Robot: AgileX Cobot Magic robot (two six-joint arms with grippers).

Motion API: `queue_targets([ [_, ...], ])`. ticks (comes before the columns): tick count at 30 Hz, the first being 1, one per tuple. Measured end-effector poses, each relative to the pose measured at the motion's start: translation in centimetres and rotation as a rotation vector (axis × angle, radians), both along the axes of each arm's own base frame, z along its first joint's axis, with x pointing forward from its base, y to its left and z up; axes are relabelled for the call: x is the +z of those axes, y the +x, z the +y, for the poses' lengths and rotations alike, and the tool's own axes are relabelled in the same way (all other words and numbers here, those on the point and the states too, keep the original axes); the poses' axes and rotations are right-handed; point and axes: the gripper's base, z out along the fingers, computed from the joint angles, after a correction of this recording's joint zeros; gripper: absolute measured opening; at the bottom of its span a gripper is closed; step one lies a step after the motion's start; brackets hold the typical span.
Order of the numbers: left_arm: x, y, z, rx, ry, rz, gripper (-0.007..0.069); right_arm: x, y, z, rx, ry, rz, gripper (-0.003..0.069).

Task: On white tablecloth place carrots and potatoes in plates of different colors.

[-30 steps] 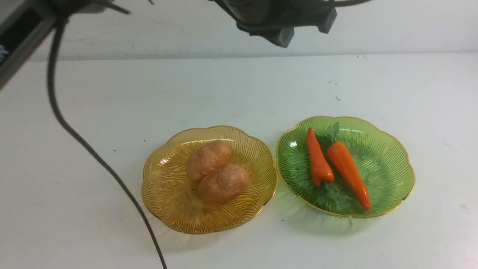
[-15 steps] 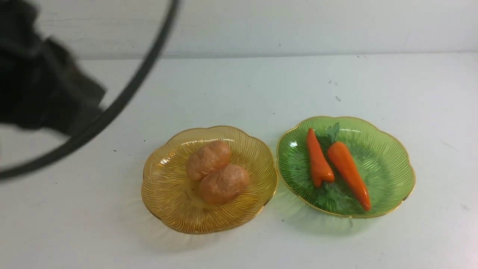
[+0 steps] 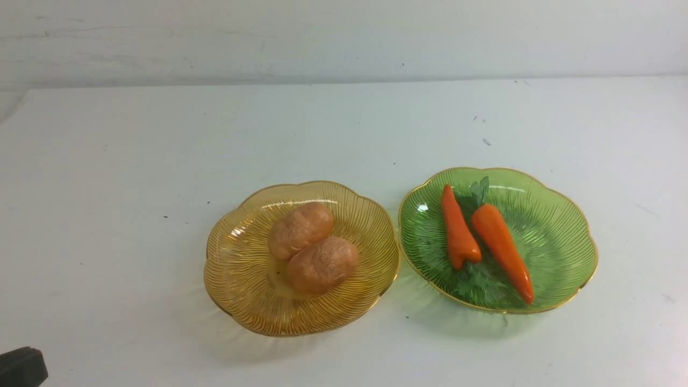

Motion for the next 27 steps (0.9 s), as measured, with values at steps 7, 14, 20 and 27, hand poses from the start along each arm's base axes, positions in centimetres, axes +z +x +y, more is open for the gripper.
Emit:
queue_targets([
  [7, -4.9, -0.2, 1.5, 0.244, 0.052, 0.039, -0.0003, 0.0, 0.0, 0.0, 0.003, -0.011, -0.001, -0.0015],
  [14, -5.0, -0.4, 1.9, 0.316, 0.046, 0.024, -0.0003, 0.0, 0.0, 0.0, 0.006, -0.021, -0.002, -0.0015],
  [20, -5.4, -0.5, 2.0, 0.337, 0.04, 0.075, -0.0003, 0.0, 0.0, 0.0, 0.006, -0.022, -0.002, -0.0015],
  [27, -5.6, -0.6, 2.0, 0.337, 0.037, 0.097, -0.0003, 0.0, 0.0, 0.0, 0.006, -0.022, -0.002, -0.0015],
])
